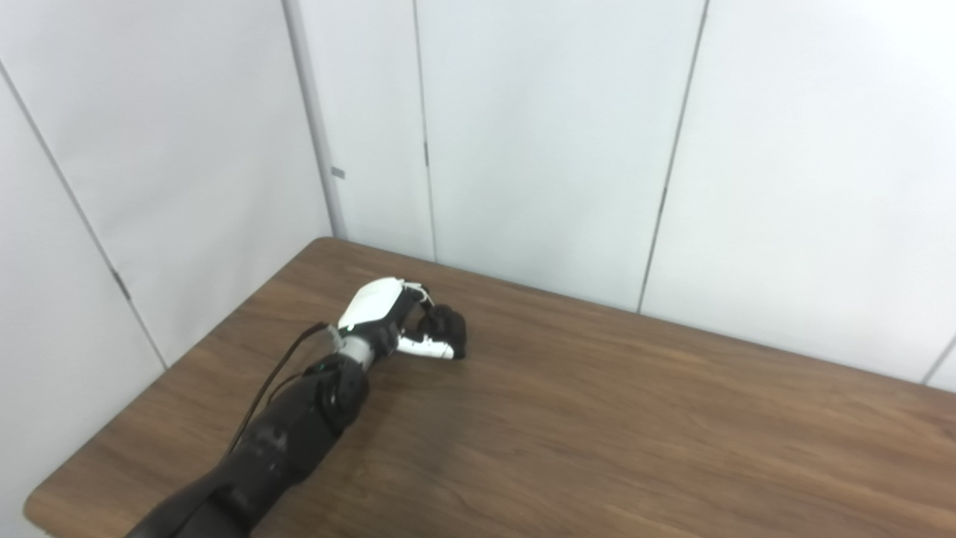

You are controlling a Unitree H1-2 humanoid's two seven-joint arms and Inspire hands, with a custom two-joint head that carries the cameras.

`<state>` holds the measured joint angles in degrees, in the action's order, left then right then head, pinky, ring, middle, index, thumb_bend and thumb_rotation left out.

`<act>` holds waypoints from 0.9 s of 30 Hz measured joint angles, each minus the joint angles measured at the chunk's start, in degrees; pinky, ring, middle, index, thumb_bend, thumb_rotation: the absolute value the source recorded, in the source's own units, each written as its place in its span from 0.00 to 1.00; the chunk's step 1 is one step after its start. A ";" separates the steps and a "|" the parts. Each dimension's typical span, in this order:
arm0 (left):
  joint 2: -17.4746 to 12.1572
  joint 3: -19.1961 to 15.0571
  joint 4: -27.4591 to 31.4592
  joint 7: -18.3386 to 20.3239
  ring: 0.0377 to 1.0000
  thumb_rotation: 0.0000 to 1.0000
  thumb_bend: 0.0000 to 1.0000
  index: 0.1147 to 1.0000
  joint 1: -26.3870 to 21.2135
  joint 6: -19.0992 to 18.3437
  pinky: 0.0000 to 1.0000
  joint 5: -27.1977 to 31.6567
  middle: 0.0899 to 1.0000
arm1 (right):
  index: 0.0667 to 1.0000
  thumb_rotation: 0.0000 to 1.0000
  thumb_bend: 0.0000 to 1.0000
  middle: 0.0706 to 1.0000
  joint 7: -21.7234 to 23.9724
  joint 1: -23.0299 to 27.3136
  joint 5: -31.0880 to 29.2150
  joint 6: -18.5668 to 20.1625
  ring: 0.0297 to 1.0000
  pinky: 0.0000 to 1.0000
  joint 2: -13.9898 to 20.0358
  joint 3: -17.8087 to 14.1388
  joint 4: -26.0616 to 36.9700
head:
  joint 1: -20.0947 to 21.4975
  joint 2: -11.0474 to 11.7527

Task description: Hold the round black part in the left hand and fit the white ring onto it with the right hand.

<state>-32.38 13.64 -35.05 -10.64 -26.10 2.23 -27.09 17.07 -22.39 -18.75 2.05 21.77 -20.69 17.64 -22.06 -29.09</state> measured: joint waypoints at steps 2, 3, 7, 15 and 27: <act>0.06 0.10 2.37 0.16 0.95 0.04 0.52 0.41 1.37 0.36 1.00 -0.04 0.85 | 0.98 0.67 0.76 1.00 -0.30 0.19 -0.02 0.00 1.00 1.00 -0.70 0.04 0.00 | 0.62 0.00; 0.16 0.19 3.79 0.34 0.95 0.04 0.52 0.41 2.11 0.42 1.00 -0.06 0.85 | 0.98 0.67 0.76 1.00 -0.40 0.20 -0.05 0.01 1.00 1.00 -1.06 0.12 0.00 | 0.62 0.00; 0.56 0.40 9.13 1.97 0.95 0.04 0.52 0.41 4.80 0.46 1.00 -0.25 0.85 | 0.98 0.67 0.71 1.00 -0.77 0.36 0.25 0.02 1.00 1.00 -1.30 1.08 0.04 | 2.28 -0.35; 1.70 0.95 21.15 6.99 0.96 0.04 0.52 0.41 9.93 -1.45 1.00 -2.22 0.85 | 0.97 0.67 0.73 1.00 -2.71 1.98 2.66 0.02 1.00 0.97 -3.03 2.21 1.82 | 5.88 -1.93; 6.37 2.32 36.96 14.72 0.97 0.04 0.52 0.41 17.67 -1.81 1.00 -4.99 0.83 | 0.93 0.64 0.83 1.00 -6.06 9.52 10.93 1.65 1.00 0.98 -0.71 2.36 4.14 | 16.34 -5.54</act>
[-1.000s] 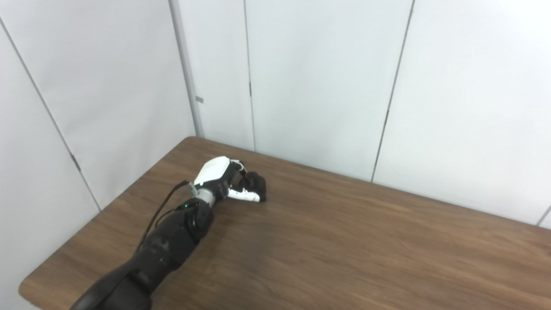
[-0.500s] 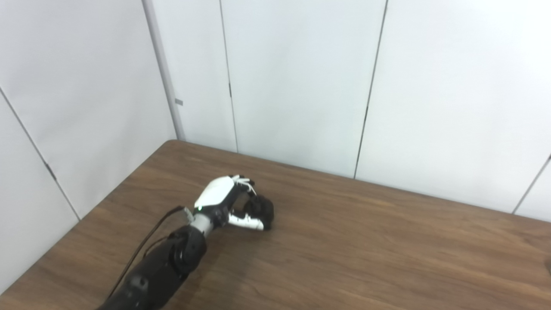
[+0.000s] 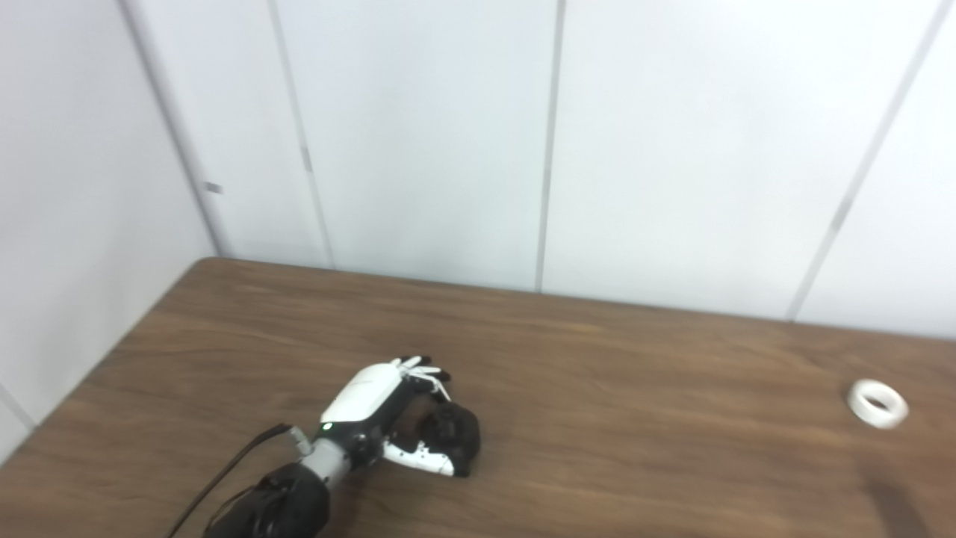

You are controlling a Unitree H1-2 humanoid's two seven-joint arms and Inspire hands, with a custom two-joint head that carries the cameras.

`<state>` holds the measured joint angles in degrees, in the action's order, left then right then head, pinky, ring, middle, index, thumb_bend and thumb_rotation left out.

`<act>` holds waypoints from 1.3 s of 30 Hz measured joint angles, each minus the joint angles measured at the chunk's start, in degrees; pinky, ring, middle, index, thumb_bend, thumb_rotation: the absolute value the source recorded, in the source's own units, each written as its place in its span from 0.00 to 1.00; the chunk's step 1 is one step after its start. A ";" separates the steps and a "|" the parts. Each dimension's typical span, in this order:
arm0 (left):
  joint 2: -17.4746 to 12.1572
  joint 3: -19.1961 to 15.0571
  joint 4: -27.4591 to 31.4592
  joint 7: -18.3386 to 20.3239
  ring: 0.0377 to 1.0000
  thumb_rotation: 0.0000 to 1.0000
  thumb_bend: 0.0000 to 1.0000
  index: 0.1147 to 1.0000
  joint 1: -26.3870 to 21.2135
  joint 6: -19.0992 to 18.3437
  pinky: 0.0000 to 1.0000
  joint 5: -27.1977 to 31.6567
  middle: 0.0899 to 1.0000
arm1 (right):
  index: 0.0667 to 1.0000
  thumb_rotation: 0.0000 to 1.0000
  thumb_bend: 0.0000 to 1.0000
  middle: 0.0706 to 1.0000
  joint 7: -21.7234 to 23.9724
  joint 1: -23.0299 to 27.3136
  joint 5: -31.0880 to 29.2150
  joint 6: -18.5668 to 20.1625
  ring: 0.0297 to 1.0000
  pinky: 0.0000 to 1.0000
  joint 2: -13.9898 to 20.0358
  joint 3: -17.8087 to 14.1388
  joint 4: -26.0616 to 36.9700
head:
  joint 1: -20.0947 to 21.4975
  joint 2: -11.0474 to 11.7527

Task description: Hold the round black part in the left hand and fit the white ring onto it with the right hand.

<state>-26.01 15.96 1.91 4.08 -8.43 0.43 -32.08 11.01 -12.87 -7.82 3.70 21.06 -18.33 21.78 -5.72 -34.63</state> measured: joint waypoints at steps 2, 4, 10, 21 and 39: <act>0.29 0.30 1.79 1.03 0.97 0.04 0.52 0.41 0.92 0.74 1.00 -0.37 0.83 | 0.92 0.65 0.81 1.00 -1.01 2.05 2.36 1.40 1.00 0.99 1.36 -0.27 0.21 | 2.37 -0.26; 0.54 0.32 3.35 1.61 0.97 0.04 0.52 0.41 1.88 1.08 1.00 -1.35 0.83 | 0.92 0.61 0.80 1.00 -1.92 4.08 6.90 3.50 1.00 0.98 2.84 -0.20 0.93 | 4.05 -0.53; 0.67 -0.11 4.87 4.21 0.97 0.04 0.52 0.41 3.18 2.48 1.00 -1.52 0.84 | 0.88 0.44 0.85 1.00 -2.49 13.87 18.89 11.45 1.00 0.95 8.68 2.61 2.11 | 10.27 -1.58; 0.51 -2.90 4.41 5.99 0.94 0.04 0.52 0.41 2.83 5.61 1.00 -0.50 0.82 | 0.85 0.43 1.00 1.00 1.23 30.27 29.78 16.71 1.00 0.85 16.73 13.68 -11.98 | 21.01 -1.06; 0.35 -4.17 2.52 6.69 0.92 0.04 0.52 0.41 3.46 8.98 1.00 0.28 0.80 | 0.83 0.39 1.00 1.00 4.90 43.33 40.06 12.13 1.00 0.98 17.93 29.65 -40.37 | 24.53 3.60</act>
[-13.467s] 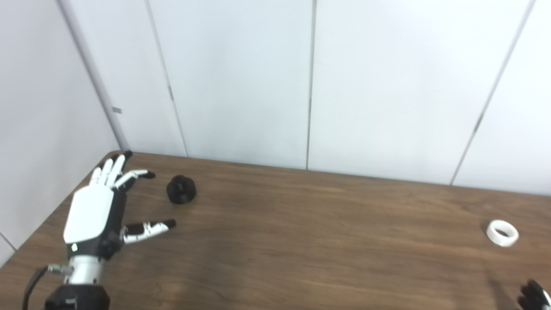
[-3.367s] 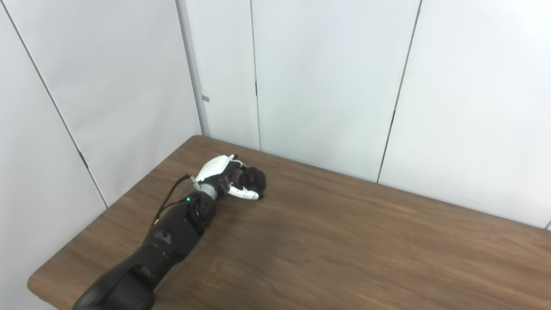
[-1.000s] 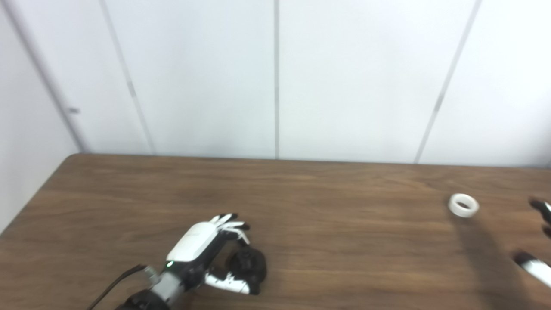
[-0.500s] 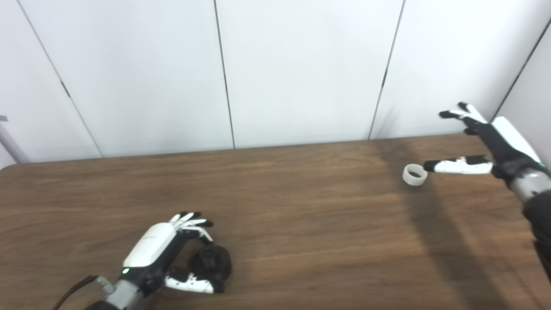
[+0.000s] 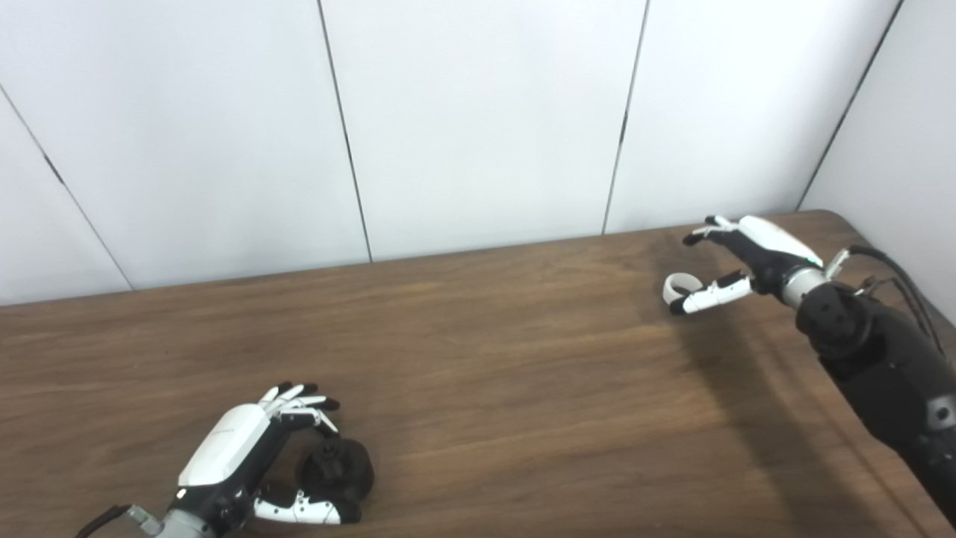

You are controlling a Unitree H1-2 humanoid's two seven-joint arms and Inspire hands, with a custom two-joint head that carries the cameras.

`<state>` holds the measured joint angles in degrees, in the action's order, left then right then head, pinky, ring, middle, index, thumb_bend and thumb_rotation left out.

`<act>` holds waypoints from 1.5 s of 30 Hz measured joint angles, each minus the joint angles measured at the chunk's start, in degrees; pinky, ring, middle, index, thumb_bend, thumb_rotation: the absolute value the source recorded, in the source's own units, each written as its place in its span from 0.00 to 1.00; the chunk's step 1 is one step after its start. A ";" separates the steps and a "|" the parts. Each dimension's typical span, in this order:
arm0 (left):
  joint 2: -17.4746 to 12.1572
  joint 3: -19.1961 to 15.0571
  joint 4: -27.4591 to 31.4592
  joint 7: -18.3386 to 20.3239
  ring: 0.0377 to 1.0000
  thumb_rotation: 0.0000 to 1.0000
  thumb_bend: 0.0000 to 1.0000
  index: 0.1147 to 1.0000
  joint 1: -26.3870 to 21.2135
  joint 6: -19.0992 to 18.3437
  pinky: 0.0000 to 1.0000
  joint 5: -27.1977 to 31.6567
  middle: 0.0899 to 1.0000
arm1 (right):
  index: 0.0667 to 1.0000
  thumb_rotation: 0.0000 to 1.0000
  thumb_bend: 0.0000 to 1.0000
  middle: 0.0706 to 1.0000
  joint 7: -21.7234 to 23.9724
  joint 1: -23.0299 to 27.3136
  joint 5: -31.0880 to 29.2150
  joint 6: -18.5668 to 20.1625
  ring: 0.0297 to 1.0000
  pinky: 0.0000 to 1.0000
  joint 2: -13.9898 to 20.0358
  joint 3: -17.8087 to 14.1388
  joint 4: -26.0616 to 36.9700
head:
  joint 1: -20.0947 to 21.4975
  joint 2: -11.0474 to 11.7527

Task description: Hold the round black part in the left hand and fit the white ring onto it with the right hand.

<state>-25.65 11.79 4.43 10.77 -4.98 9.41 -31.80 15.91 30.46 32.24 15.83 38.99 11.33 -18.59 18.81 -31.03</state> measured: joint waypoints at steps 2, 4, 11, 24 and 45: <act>0.00 -0.27 0.18 0.69 0.93 0.04 0.52 0.41 0.25 -0.02 1.00 0.18 0.80 | 0.84 0.41 1.00 1.00 -0.10 0.27 0.81 -0.20 1.00 0.99 -0.17 0.67 -1.73 | 0.26 0.26; -0.01 -0.66 0.23 1.10 0.93 0.04 0.52 0.41 0.38 -0.02 1.00 0.32 0.80 | 0.84 0.42 1.00 1.00 -0.24 0.29 1.25 -0.36 1.00 0.99 -0.33 1.20 -2.52 | 0.62 0.44; -0.03 -1.42 0.33 1.57 0.92 0.04 0.52 0.41 0.86 0.15 1.00 0.55 0.80 | 0.85 0.40 1.00 1.00 -1.03 1.34 3.04 -0.59 1.00 0.98 -0.63 2.96 -4.88 | 1.32 0.97; -0.56 -2.36 0.55 1.47 0.92 0.04 0.52 0.41 2.00 1.46 1.00 0.66 0.79 | 0.86 0.41 1.00 1.00 -2.23 3.73 3.55 -0.67 1.00 0.98 -0.90 4.79 -8.73 | 3.78 2.02; -0.87 -3.19 4.38 3.03 0.92 0.04 0.52 0.41 4.83 2.24 1.00 0.69 0.80 | 0.75 0.33 0.93 1.00 -0.53 5.92 3.16 -1.97 1.00 0.96 -0.91 6.31 -10.00 | 3.08 0.09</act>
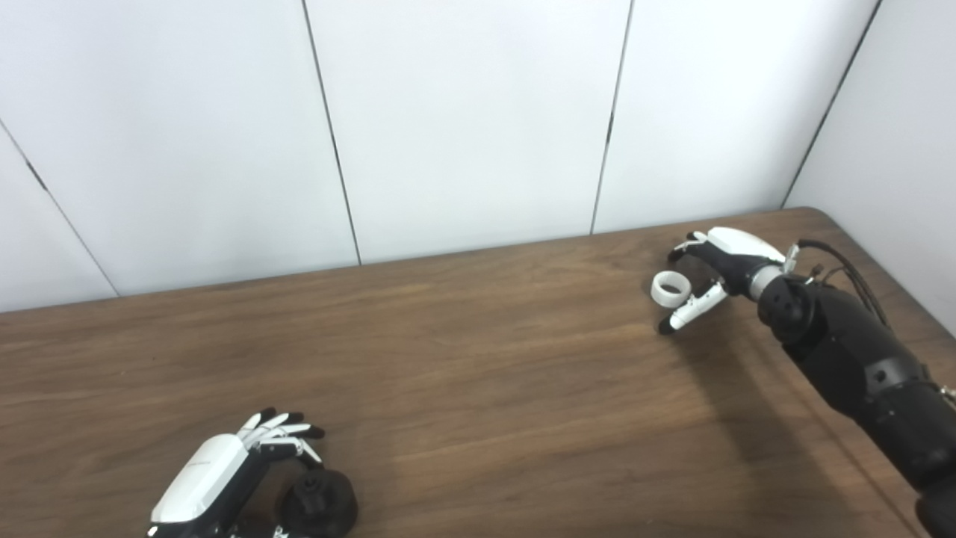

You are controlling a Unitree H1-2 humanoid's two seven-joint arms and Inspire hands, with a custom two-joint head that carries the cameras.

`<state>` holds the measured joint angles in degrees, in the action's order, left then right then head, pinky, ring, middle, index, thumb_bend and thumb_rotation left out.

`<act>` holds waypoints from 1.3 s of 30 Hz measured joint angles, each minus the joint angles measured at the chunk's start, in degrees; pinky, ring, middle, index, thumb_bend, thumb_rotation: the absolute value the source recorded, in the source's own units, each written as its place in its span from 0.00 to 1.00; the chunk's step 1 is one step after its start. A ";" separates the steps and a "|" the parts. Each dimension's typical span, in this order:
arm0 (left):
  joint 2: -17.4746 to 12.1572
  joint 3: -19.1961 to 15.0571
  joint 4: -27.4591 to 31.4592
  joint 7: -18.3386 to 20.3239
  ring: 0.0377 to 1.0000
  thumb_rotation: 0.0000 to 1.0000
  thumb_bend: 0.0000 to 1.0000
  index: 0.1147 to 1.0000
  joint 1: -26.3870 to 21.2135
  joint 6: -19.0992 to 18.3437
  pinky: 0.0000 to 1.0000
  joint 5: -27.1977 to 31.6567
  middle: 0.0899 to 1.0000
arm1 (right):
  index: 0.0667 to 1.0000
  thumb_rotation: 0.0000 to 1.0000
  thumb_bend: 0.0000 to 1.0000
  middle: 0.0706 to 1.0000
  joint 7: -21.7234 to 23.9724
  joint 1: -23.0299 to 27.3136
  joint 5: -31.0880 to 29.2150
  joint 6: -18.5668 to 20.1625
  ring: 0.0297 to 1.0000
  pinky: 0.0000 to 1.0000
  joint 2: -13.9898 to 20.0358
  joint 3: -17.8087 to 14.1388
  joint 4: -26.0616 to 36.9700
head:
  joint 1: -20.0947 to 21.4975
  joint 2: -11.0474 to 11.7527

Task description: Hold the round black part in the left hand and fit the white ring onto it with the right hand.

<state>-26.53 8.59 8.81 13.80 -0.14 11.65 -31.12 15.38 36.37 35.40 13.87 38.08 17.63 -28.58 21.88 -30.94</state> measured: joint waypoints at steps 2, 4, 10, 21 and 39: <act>0.00 -0.13 0.13 0.27 0.92 0.04 0.52 0.41 0.13 -0.09 1.00 0.00 0.80 | 0.72 0.33 0.92 1.00 0.19 0.12 -0.02 -0.26 1.00 0.98 0.00 0.03 -0.08 | -0.17 -0.26; 0.00 -0.31 0.91 0.63 0.92 0.04 0.52 0.41 0.39 -0.26 1.00 0.00 0.80 | 0.70 0.33 0.91 1.00 0.29 0.34 -0.04 -0.39 1.00 0.98 0.02 0.02 -0.09 | -0.26 -0.44; 0.00 -0.61 1.85 0.95 0.92 0.04 0.52 0.41 0.65 -0.28 1.00 0.00 0.80 | 0.67 0.30 0.86 1.00 2.80 1.03 -1.98 -0.36 1.00 1.00 0.35 -0.42 -0.09 | -0.26 -0.79; 0.00 -0.94 3.43 2.09 0.92 0.04 0.52 0.41 1.05 -1.59 1.00 0.00 0.79 | 0.65 0.29 0.87 1.00 6.44 2.19 -4.50 1.29 1.00 1.00 0.75 -0.73 -0.38 | 0.18 -1.41; 0.00 -1.56 3.74 2.81 0.92 0.04 0.52 0.41 1.05 -1.87 1.00 0.03 0.79 | 0.61 0.11 0.94 1.00 6.23 2.21 -4.43 1.29 1.00 1.00 0.84 -0.48 -0.30 | 0.27 -2.11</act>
<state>-26.52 7.03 12.56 16.62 0.90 9.78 -31.08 21.61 38.58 30.98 15.16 38.92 17.15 -28.88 22.15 -33.05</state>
